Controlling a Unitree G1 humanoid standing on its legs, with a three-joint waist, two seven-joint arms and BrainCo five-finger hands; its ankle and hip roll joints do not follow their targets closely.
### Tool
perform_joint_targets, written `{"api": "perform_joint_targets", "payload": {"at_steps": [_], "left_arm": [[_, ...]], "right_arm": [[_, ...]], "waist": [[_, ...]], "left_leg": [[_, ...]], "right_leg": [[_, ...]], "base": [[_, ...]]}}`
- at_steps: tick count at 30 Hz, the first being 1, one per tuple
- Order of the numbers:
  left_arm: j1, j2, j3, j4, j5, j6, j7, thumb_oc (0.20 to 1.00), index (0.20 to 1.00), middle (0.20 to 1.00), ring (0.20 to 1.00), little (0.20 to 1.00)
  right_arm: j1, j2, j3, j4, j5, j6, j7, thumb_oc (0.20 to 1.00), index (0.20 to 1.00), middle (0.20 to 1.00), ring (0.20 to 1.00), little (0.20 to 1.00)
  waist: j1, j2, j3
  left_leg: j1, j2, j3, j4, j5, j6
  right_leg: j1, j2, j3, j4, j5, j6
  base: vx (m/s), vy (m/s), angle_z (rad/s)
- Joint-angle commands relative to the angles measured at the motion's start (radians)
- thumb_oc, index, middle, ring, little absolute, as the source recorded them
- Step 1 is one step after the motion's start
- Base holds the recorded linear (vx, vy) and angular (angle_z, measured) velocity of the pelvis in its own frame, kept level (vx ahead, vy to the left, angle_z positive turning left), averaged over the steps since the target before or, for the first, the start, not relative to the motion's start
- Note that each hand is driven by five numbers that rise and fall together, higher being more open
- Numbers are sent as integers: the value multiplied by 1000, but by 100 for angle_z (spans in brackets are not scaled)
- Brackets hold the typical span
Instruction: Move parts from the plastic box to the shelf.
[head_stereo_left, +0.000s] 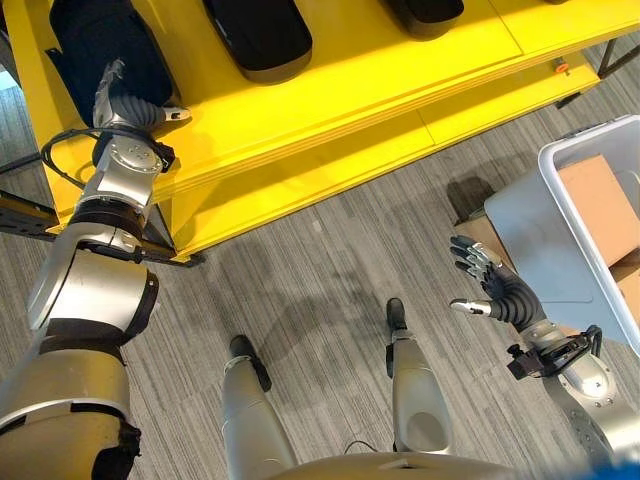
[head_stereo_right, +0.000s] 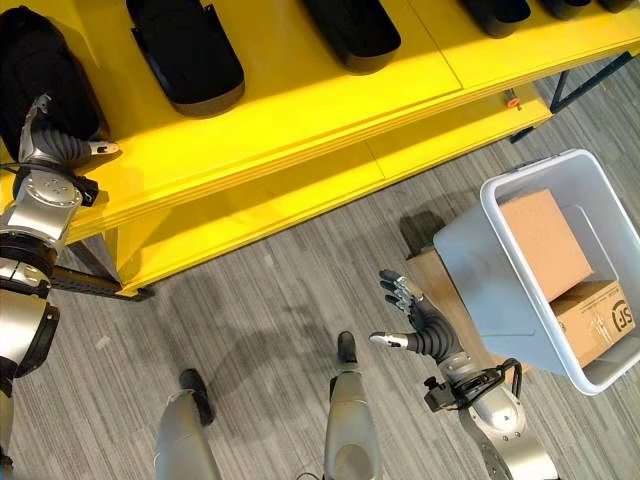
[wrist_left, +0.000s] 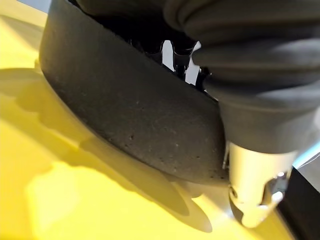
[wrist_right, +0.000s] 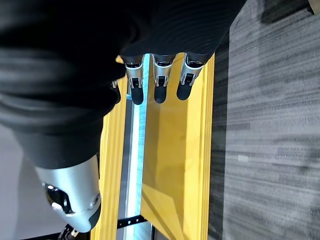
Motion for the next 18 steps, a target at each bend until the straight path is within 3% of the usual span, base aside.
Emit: {"api": "perform_joint_targets", "payload": {"at_steps": [1,18], "left_arm": [[-100,74,-16,46,49,-17,11,1000,1000,1000,1000,1000],[-138,136,-143,0,235,-6,14,1000,1000,1000,1000,1000]], "right_arm": [[-9,-45,-79,-26,47,-34,10,1000,1000,1000,1000,1000],[7,-57,-114,-32,46,-39,22,1000,1000,1000,1000,1000]], "waist": [[6,-3,-15],[15,5,-9]], "left_leg": [[42,25,-66,-79,93,-32],[11,19,-71,-60,87,-24]], "right_leg": [[-16,-35,46,147,-33,21],[-39,-37,48,151,-27,20]], "base": [[0,0,0],[0,0,0]]}}
